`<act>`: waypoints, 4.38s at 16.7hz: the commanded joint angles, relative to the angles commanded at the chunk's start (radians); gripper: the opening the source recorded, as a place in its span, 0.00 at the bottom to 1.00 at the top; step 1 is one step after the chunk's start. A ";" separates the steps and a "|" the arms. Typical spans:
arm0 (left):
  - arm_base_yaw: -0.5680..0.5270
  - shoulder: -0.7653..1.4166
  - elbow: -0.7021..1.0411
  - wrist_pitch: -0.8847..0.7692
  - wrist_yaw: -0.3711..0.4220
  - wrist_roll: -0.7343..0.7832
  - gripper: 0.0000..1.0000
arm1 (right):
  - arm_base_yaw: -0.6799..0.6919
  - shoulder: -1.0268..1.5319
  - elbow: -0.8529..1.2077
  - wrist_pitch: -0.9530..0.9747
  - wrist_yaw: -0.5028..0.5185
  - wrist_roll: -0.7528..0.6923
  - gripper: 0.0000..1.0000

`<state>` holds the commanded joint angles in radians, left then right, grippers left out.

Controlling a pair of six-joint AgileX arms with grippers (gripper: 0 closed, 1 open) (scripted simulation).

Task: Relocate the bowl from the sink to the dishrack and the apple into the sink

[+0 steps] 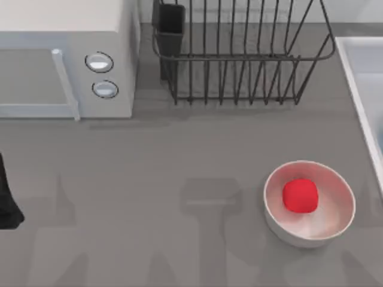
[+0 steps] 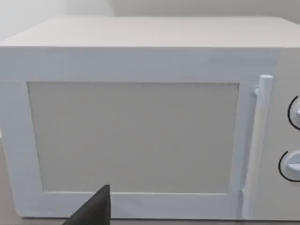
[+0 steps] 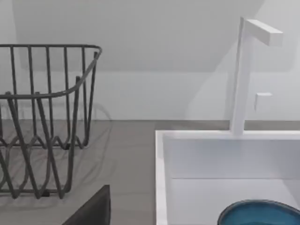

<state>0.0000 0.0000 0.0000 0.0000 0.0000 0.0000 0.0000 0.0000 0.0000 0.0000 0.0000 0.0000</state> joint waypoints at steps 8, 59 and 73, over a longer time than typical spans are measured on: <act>0.000 0.000 0.000 0.000 0.000 0.000 1.00 | -0.036 0.213 0.193 -0.145 0.001 -0.041 1.00; 0.000 0.000 0.000 0.000 0.000 0.000 1.00 | -0.379 2.707 2.211 -0.980 -0.025 -0.352 0.77; 0.000 0.000 0.000 0.000 0.000 0.000 1.00 | -0.379 2.707 2.211 -0.980 -0.025 -0.352 0.00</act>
<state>0.0000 0.0000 0.0000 0.0000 0.0000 0.0000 -0.3785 2.7072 2.2108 -0.9804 -0.0251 -0.3518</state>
